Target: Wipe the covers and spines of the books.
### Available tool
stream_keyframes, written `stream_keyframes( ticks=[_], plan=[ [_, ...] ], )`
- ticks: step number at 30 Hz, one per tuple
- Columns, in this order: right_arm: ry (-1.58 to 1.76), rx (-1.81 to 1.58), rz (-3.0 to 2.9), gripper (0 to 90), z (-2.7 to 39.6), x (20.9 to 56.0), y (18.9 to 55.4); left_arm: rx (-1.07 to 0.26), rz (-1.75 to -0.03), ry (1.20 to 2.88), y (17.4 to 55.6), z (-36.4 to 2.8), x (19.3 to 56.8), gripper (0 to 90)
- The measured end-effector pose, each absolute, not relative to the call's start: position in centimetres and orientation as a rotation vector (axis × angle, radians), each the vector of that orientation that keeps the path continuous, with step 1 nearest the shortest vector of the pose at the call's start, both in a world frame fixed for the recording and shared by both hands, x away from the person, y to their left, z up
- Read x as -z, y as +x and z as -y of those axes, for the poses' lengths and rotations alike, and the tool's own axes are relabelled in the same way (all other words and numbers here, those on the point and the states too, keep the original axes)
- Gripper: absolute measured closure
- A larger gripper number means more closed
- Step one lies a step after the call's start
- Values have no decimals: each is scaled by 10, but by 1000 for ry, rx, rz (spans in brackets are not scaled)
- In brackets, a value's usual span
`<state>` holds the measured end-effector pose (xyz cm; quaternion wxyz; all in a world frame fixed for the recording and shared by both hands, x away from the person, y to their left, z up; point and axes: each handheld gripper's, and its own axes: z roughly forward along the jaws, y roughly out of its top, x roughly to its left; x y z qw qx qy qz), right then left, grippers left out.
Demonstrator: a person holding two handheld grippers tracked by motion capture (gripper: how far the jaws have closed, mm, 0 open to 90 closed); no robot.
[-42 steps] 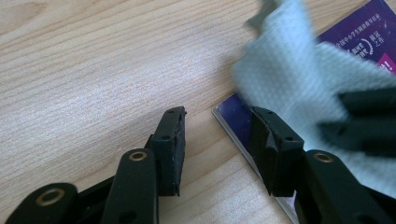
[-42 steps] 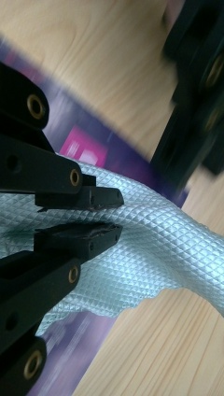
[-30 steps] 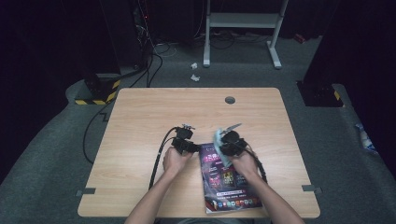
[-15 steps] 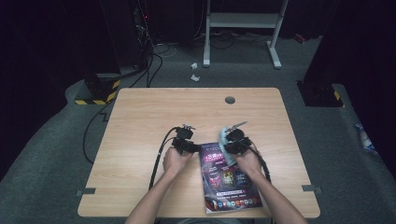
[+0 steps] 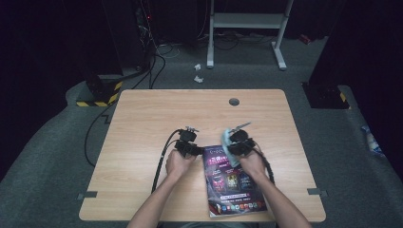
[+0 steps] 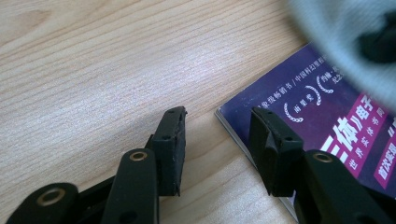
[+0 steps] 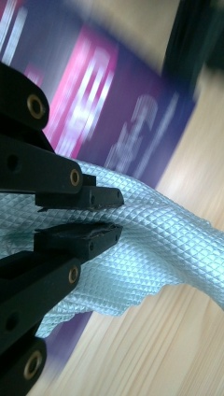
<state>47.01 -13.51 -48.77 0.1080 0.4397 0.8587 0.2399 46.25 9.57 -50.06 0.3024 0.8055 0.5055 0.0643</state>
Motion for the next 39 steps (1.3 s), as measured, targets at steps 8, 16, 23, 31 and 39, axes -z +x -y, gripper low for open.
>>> stream_keyframes(
  ticks=[8,16,23,31,39],
  plan=[
    [1502,-657,-2384,811,217,490,474,-160,-1364,2109,463,-98,499,541],
    [1464,-737,-2352,707,236,481,452,-154,-1293,2122,445,-94,490,472],
    [1389,-842,-2421,688,230,477,424,-147,-1265,2118,427,-93,487,395],
    [1375,-878,-2483,645,231,490,397,-68,-1189,2152,393,-85,490,368],
    [1343,-869,-2527,627,222,496,387,-99,-1166,2191,382,-72,497,395]
  ],
)
